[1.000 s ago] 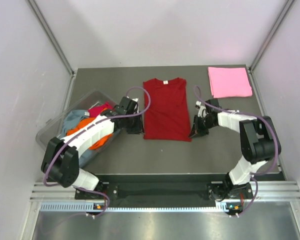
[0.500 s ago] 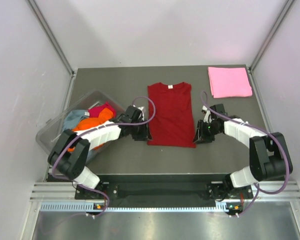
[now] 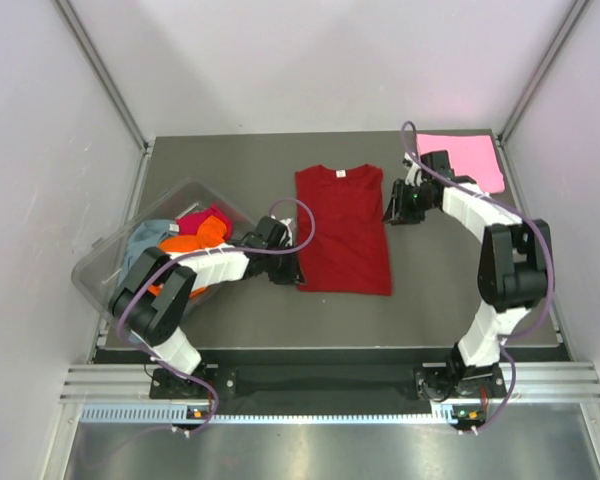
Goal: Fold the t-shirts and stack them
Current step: Fold the tshirt
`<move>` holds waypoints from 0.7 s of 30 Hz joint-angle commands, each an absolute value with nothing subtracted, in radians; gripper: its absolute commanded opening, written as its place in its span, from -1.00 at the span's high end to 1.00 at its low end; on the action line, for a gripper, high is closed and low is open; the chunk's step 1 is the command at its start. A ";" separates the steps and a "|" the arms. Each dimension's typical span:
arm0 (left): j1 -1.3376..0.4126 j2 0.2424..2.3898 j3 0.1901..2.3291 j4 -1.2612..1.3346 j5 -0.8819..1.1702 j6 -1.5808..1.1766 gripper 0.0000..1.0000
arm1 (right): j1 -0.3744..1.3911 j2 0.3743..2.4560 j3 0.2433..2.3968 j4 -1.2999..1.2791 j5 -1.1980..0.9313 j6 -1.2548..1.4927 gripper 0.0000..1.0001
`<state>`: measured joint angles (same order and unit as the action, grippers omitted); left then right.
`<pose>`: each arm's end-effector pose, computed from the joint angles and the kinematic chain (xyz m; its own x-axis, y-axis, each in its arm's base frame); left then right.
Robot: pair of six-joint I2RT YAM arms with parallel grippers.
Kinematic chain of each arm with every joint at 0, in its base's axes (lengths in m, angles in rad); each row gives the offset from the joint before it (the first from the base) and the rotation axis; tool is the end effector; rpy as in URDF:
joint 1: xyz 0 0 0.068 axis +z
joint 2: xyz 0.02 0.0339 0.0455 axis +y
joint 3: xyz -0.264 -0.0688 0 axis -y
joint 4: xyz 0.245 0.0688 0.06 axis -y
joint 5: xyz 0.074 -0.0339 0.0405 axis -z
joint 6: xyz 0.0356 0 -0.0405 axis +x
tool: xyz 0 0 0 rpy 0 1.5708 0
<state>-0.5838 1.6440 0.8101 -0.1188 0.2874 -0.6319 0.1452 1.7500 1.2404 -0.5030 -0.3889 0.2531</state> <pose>0.2540 -0.1799 0.1475 -0.9419 -0.0567 -0.3311 0.1355 0.8379 -0.5287 0.3610 0.0664 0.2154 -0.8958 0.1032 -0.4322 -0.1118 0.8890 0.4440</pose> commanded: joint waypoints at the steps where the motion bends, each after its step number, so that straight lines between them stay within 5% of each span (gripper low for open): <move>1: -0.592 1.678 0.804 -0.136 0.255 -0.617 0.73 | 0.124 1.851 1.359 -0.495 -0.394 0.184 0.31; 4: -0.603 1.672 0.819 -0.207 0.206 -0.626 1.00 | 0.124 1.919 1.416 -0.491 -0.408 0.161 0.33; 10: -0.617 1.634 0.813 -0.261 0.178 -0.669 1.00 | 0.124 2.006 1.474 -0.479 -0.468 0.133 0.33; 16: -0.621 1.592 0.896 -0.377 0.109 -0.667 0.07 | 0.124 2.013 1.463 -0.459 -0.480 0.127 0.37; 21: -0.620 1.594 1.043 -0.462 0.063 -0.641 0.04 | 0.126 2.005 1.468 -0.463 -0.468 0.120 0.38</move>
<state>-0.6197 1.6211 0.9390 -0.3889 0.1249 -0.6697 0.1345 2.0201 1.4235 -0.4946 -0.4580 0.1486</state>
